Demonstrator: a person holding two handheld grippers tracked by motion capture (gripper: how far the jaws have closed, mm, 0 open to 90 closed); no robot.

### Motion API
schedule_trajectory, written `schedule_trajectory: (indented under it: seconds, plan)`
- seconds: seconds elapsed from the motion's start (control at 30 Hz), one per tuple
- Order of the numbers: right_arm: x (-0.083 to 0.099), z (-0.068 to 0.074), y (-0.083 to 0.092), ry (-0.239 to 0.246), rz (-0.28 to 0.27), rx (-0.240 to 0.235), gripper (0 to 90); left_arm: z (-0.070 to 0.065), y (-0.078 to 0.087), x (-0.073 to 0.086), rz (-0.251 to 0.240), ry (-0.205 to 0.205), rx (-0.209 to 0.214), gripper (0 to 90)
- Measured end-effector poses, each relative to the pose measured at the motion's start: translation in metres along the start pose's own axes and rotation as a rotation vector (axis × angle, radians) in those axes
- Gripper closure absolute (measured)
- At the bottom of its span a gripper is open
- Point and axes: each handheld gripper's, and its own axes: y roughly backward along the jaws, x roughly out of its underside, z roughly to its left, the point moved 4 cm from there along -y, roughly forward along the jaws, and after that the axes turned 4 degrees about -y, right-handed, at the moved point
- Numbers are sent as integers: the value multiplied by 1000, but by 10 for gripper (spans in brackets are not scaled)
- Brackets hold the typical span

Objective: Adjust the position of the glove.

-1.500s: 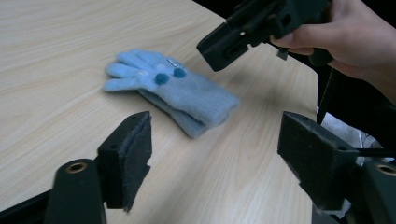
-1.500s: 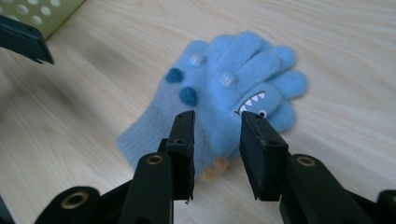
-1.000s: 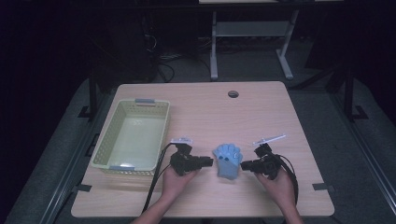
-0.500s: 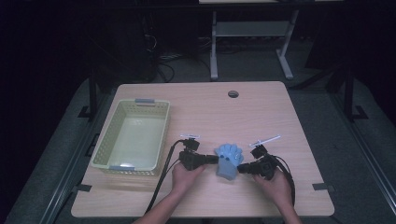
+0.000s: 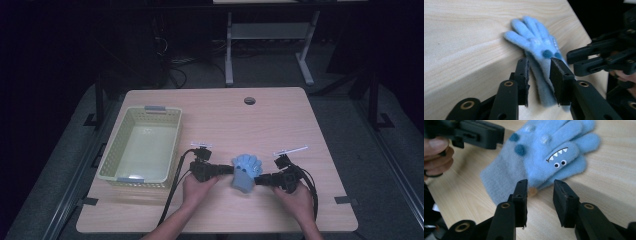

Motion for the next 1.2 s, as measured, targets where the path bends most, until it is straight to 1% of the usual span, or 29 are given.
schedule_trajectory:
  seconds: [0.03,0.07,0.1,0.17,0.2,0.23,0.27,0.3,0.37,0.4,0.43,0.5,0.6,0.63,0.67,0.7,0.73,0.8,0.9,0.93,0.97,1.0,1.03,1.07,1.1,1.13,1.2]
  plan:
    - [1,-2,-1,-41,-17,-31,609,-3,0,1,12,2,17,617]
    - [2,-3,-2,-66,-22,-43,595,-3,0,1,12,2,17,597]
    - [3,-3,-2,-86,-21,-53,583,-4,-1,3,35,23,45,576]
    - [4,-5,-4,-126,-32,-73,574,-5,-3,5,40,36,60,549]
    - [4,-6,-6,-134,-38,-83,566,-5,-3,5,40,36,60,544]
    - [5,-7,-7,-142,-39,-91,557,-5,-6,6,47,42,73,538]
    - [5,-7,-7,-142,-39,-91,557,-5,-6,6,47,42,73,536]
    - [5,-7,-9,-165,-44,-110,552,-6,-8,6,48,50,77,536]
    - [5,-7,-11,-179,-48,-133,549,-5,-10,7,57,54,73,536]
    - [4,-6,-12,-181,-53,-137,554,-4,-11,7,64,55,75,537]
    - [5,-6,-13,-178,-55,-141,560,-4,-12,8,70,71,75,543]
    - [5,-5,-15,-185,-54,-155,578,-3,-14,9,83,76,68,553]
    - [5,-4,-16,-191,-65,-156,589,-2,-16,11,89,81,62,570]
    - [5,-4,-17,-196,-72,-158,597,0,-17,13,91,91,65,592]
    - [5,-4,-17,-196,-72,-158,597,0,-17,13,91,91,65,598]
    - [5,-4,-18,-202,-81,-160,609,0,-18,15,99,100,82,605]
    - [5,-4,-19,-205,-84,-160,615,0,-19,16,98,104,90,612]
    - [4,-5,-20,-205,-90,-161,618,-2,-20,17,98,101,90,618]
    - [5,-5,-18,-219,-91,-159,581,-3,-20,17,98,100,83,617]
    - [5,-5,-18,-219,-91,-159,581,-3,-20,17,98,100,83,617]
    - [7,-5,-15,-226,-88,-149,571,-3,-20,17,94,105,78,617]
    - [8,-5,-14,-231,-93,-150,560,-3,-20,17,90,107,76,617]
    - [10,-6,-13,-246,-93,-162,555,-4,-20,18,86,108,74,617]
    - [10,-6,-13,-246,-93,-162,555,-4,-20,18,86,108,74,618]
    - [13,-6,-12,-274,-95,-185,557,-4,-20,18,83,111,71,618]
    - [14,-6,-12,-288,-98,-196,558,-4,-20,19,83,110,70,619]
    - [16,-5,-13,-292,-106,-206,573,-5,-20,20,82,112,71,622]
